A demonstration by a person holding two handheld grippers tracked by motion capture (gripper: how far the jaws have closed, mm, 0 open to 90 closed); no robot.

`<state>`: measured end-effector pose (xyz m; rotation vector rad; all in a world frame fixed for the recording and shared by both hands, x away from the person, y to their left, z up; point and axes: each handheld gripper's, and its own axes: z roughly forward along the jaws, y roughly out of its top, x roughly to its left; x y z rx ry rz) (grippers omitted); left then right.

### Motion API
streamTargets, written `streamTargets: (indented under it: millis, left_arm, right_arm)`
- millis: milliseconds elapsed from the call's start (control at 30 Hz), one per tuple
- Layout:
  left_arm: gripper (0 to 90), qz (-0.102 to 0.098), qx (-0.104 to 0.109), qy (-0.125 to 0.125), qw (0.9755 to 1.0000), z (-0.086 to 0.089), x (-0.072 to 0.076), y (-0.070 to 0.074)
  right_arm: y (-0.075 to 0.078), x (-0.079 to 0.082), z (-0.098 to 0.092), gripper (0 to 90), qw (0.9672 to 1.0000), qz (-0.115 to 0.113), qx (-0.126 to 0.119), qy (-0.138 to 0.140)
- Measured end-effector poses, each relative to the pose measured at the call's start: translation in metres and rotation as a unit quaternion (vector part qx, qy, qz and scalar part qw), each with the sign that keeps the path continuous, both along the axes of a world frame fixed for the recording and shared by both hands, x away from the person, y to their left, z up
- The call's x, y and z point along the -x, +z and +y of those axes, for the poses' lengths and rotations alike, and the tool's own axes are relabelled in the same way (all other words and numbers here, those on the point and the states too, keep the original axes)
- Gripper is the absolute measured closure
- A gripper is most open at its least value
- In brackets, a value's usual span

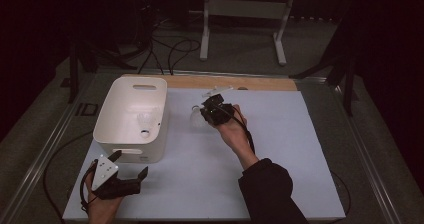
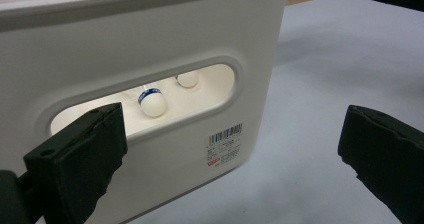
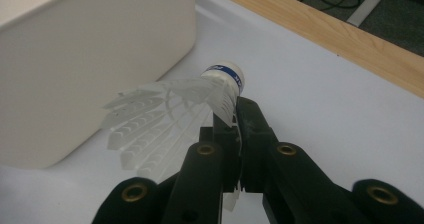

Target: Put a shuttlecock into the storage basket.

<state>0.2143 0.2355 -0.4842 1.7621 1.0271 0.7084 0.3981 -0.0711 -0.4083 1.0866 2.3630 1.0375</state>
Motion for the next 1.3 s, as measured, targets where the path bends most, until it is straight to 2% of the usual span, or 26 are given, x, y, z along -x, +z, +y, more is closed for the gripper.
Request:
streamTargets:
  millis: [600,1300]
  left_arm:
    - [0.0,0.0,0.0,0.0,1.0,0.0,0.0,0.0]
    - [0.0,0.0,0.0,0.0,1.0,0.0,0.0,0.0]
  right_arm:
    - [0.009,-0.002,0.004,88.0,0.9999,-0.004,-0.009,0.002]
    - [0.021,-0.004,0.01,87.9,0.9998,-0.015,-0.008,0.008]
